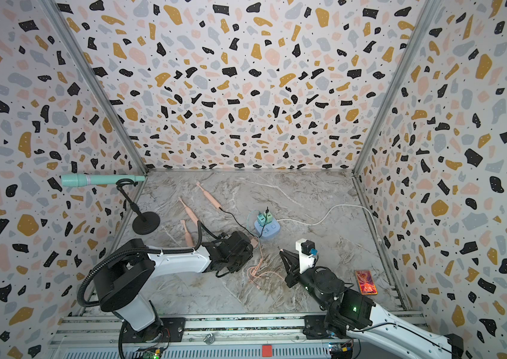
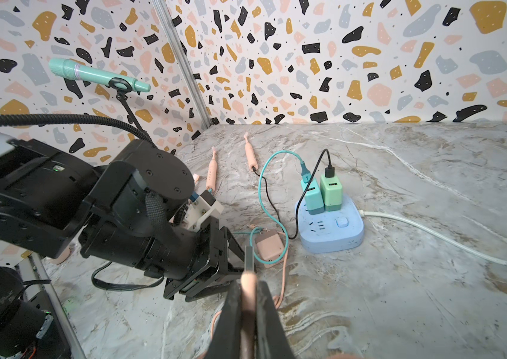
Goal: Charge the electric toothbrush
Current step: Pick up the plug from the center of the board.
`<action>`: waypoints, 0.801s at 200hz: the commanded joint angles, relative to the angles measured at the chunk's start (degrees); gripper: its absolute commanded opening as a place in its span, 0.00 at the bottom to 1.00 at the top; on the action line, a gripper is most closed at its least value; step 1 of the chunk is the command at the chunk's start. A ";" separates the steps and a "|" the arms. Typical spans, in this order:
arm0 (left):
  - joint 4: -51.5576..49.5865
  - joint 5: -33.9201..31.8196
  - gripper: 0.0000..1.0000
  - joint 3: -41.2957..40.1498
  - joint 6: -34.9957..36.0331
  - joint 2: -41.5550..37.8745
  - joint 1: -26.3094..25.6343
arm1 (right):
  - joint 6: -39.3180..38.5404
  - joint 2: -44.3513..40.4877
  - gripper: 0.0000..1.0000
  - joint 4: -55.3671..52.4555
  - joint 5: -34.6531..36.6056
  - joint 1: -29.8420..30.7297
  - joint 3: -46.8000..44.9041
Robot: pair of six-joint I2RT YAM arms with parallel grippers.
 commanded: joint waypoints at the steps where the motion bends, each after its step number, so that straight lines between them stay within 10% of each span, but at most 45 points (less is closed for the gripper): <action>1: -2.32 -0.47 0.49 1.65 3.15 1.18 1.63 | -0.35 0.06 0.00 1.11 0.96 0.18 0.72; 160: -5.60 -0.11 0.67 9.79 10.15 7.02 5.63 | -0.90 0.61 0.00 1.71 0.30 0.20 0.66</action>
